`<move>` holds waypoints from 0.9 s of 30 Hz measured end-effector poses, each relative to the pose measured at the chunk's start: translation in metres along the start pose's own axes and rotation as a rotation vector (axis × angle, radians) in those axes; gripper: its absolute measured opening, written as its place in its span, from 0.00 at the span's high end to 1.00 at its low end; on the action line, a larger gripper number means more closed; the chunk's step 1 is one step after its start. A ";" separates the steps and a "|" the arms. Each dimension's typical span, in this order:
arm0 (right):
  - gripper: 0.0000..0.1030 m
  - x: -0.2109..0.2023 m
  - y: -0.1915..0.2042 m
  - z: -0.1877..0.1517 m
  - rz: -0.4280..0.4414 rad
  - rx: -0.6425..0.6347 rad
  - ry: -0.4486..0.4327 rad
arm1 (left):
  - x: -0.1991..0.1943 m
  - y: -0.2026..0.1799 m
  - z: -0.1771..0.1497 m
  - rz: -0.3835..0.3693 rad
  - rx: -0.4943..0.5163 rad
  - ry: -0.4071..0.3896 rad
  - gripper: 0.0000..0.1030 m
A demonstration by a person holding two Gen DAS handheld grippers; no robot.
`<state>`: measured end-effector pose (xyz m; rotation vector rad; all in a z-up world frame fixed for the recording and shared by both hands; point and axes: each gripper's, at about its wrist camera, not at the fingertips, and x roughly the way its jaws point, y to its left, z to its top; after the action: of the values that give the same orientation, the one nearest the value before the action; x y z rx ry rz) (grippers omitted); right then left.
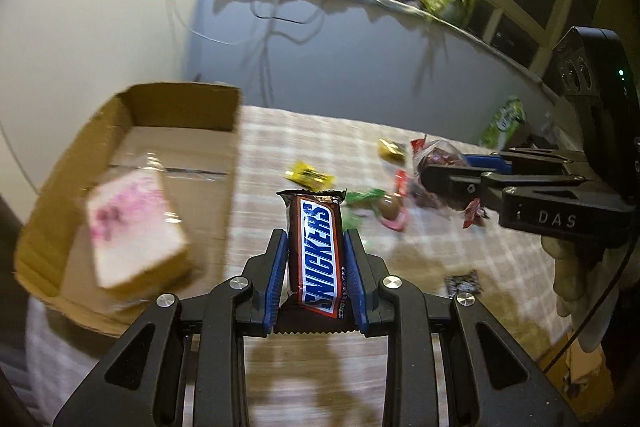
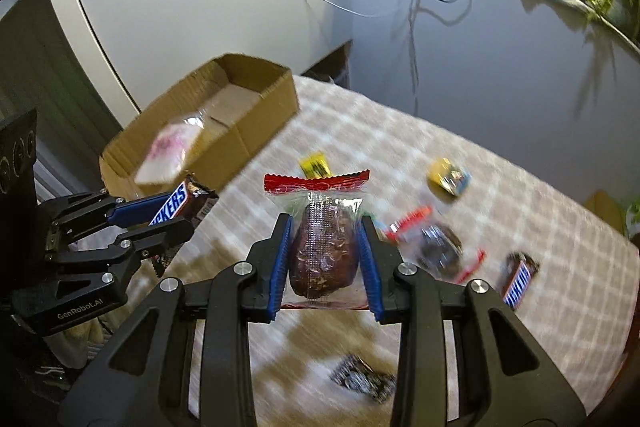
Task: Organize snacks
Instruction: 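Carry the Snickers with the left gripper into the box while the right gripper drops the brown candy there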
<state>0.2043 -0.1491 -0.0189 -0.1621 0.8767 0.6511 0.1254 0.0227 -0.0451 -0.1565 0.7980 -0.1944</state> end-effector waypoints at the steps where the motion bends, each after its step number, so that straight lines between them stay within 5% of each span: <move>1: 0.67 0.003 0.005 0.005 0.006 -0.006 -0.001 | -0.002 0.006 0.001 0.008 -0.006 -0.005 0.74; 16: 0.67 0.056 0.067 0.057 0.059 -0.102 0.020 | -0.025 0.094 0.003 0.142 -0.123 -0.051 0.74; 27: 0.67 0.100 0.103 0.080 0.081 -0.154 0.060 | -0.023 0.124 0.002 0.183 -0.170 -0.040 0.74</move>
<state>0.2426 0.0106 -0.0305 -0.2865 0.8943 0.7933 0.1252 0.1481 -0.0543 -0.2457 0.7840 0.0498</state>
